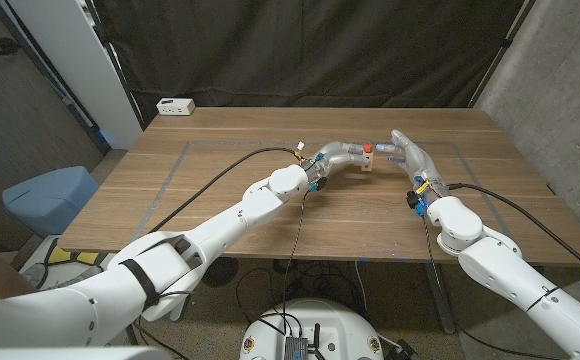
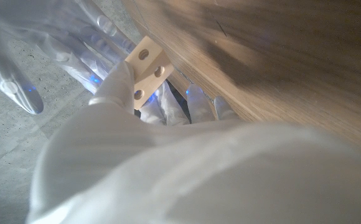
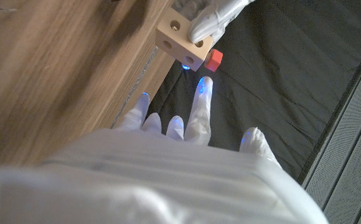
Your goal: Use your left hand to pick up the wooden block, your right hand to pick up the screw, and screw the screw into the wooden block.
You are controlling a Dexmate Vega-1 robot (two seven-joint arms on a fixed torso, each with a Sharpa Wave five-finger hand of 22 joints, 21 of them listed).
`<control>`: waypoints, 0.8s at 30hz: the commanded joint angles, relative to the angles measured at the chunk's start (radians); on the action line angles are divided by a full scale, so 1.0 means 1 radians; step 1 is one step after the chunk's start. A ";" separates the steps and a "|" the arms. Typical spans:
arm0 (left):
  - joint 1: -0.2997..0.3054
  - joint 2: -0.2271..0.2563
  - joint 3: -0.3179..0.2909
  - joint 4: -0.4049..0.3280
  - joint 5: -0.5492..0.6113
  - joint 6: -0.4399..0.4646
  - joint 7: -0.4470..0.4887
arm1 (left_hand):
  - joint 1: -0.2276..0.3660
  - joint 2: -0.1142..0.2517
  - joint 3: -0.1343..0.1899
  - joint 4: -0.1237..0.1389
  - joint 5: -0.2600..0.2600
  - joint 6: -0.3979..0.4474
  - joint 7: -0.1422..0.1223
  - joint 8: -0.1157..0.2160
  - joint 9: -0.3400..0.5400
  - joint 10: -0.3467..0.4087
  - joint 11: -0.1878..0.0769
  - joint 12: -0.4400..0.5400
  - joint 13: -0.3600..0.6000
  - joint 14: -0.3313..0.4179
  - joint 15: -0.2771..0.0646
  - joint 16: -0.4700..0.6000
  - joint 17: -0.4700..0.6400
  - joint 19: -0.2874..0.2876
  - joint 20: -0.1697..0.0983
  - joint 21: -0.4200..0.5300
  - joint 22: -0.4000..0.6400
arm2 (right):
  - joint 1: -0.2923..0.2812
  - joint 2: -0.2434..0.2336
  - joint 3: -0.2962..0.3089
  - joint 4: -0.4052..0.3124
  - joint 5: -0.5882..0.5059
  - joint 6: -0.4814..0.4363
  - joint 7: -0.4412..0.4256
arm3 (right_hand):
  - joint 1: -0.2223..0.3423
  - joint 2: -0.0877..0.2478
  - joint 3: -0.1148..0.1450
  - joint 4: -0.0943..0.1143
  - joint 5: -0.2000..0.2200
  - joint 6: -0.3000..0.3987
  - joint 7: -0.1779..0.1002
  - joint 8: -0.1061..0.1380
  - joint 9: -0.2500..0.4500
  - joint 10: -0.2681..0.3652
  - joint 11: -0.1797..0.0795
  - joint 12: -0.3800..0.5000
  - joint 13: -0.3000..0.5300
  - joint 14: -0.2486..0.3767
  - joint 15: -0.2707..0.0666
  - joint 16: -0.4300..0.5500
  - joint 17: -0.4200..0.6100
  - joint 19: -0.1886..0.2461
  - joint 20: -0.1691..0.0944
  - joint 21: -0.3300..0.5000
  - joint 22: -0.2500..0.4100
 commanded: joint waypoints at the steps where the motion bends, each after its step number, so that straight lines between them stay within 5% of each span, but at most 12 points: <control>1: -0.006 -0.007 0.001 0.012 0.002 -0.008 -0.001 | 0.000 0.010 0.028 0.025 0.005 0.069 0.046 0.007 0.001 0.023 -0.015 0.016 0.037 0.010 -0.021 0.003 0.001 0.004 -0.004 0.008 0.005 | 0.024 0.007 -0.011 0.024 0.011 0.001 0.027 | -0.008 -0.012 -0.002 0.003 0.003 -0.046 -0.015 -0.001 0.004 -0.029 0.006 -0.007 0.002 -0.026 0.022 -0.008 0.005 -0.021 0.001 -0.006 0.002; 24: -0.018 -0.019 0.005 0.037 0.001 -0.017 -0.011 | 0.000 0.011 0.029 0.025 0.005 0.068 0.048 0.006 0.001 0.022 -0.014 0.016 0.037 0.010 -0.021 0.003 0.001 0.005 -0.004 0.008 0.005 | 0.068 -0.004 -0.035 0.054 0.041 0.007 0.100 | -0.041 -0.019 -0.012 0.019 0.003 -0.168 -0.034 0.003 0.004 -0.152 0.006 -0.011 0.001 -0.115 0.044 -0.016 0.011 -0.106 0.019 -0.012 0.003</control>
